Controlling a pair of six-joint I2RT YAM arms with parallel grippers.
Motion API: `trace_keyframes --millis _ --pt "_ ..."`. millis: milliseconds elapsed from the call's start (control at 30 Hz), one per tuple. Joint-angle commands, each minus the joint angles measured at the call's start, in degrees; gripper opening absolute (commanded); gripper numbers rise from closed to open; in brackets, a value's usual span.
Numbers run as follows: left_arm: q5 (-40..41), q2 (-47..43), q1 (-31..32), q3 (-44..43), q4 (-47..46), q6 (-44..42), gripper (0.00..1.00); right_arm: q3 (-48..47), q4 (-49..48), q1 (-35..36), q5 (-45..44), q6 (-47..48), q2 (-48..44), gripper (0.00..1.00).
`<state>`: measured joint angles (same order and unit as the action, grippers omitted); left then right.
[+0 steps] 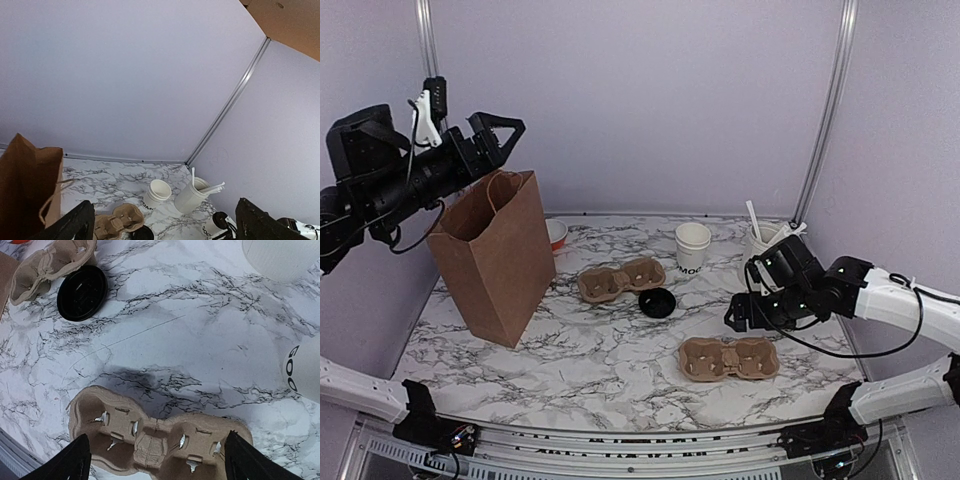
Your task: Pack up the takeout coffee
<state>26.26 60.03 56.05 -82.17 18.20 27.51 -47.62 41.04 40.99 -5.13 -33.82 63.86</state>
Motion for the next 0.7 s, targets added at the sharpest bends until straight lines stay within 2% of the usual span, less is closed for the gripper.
trace_keyframes --millis 0,167,333,567,667 --pt "18.0 -3.5 -1.0 -4.3 10.3 -0.9 0.99 -3.7 -0.2 0.6 0.2 2.1 2.0 0.90" --pt "28.0 -5.0 -2.6 -7.2 21.6 3.2 0.99 -5.2 -1.5 0.6 0.9 4.4 3.9 0.90" --pt "31.0 -6.8 -6.2 -6.8 28.5 7.1 0.99 -4.7 -4.0 0.6 2.7 5.3 4.4 0.90" --pt "22.6 -5.2 -16.3 -6.1 33.3 8.4 0.99 -3.8 -5.8 0.6 2.8 6.3 3.8 0.90" --pt "12.8 -3.4 -26.4 -6.0 33.3 6.4 0.99 -3.2 -6.5 0.6 2.8 6.4 3.1 0.90"
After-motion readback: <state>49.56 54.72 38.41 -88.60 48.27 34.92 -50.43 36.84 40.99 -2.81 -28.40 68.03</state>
